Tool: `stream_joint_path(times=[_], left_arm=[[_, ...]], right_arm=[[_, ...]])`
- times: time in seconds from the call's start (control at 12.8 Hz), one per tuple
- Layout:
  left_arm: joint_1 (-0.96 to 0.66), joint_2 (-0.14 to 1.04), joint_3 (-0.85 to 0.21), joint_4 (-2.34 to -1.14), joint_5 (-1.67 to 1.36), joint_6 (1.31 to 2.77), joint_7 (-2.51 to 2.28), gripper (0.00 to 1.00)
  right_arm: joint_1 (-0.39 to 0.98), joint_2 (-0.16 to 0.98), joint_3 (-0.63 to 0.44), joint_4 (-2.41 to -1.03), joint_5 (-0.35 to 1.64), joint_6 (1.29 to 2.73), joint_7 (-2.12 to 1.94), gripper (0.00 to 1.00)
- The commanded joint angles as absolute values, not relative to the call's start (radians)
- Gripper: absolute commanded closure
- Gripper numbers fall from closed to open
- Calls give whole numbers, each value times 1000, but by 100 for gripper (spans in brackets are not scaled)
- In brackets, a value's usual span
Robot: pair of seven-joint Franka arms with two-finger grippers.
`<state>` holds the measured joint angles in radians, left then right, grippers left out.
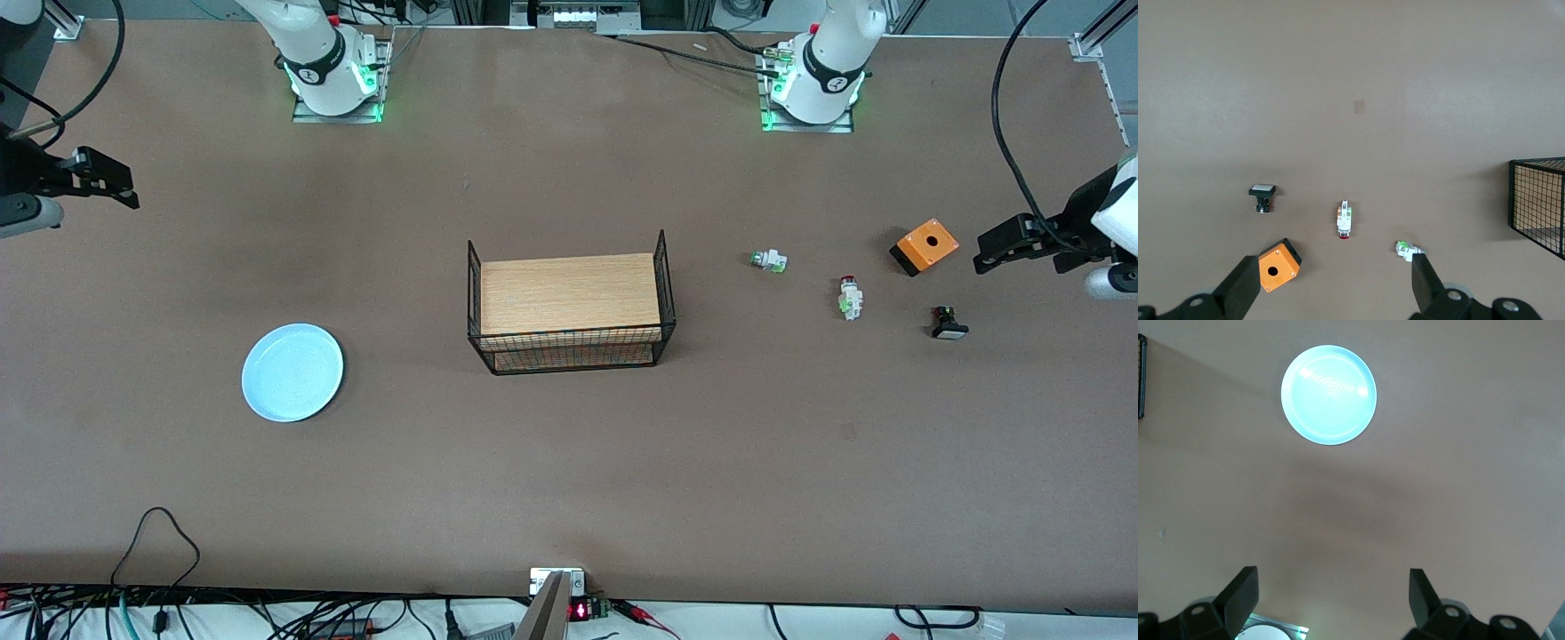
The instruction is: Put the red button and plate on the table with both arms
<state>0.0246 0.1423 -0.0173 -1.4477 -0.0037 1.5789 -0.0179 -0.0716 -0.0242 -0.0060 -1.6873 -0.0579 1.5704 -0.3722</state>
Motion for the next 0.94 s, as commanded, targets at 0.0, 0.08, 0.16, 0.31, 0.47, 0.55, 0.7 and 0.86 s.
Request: stream_joint_path(times=[0.0,0.08,0.16,0.31,0.47,0.55,0.7,0.86], left_arm=[[32,121,-18,-1470,-14,1582,-8,0],[31,121,-18,-1470,-15,1582,-6,0],[32,121,-18,-1470,-17,1582,-6,0],[31,121,-18,-1470,-18,1580,-8,0],[31,121,-18,-1470,-18,1578,-8,0],[32,121,-17,-1470,-17,1577,-8,0],[31,121,-17,-1470,-17,1577,-9,0],[32,121,-17,-1470,-17,1577,-9,0]], right_arm=[[-104,-89,20,-1766,-40,1566,-368,0],[-107,-80,20,-1744,-38,1562,-359,0],[-110,-68,18,-1709,-37,1566,-356,0],[-109,0,17,-1617,-38,1549,-357,0],[-110,12,17,-1608,-34,1548,-356,0],[-106,12,17,-1606,-41,1554,-356,0],[-104,12,20,-1605,-49,1554,-359,0],[-107,23,18,-1606,-51,1545,-364,0]])
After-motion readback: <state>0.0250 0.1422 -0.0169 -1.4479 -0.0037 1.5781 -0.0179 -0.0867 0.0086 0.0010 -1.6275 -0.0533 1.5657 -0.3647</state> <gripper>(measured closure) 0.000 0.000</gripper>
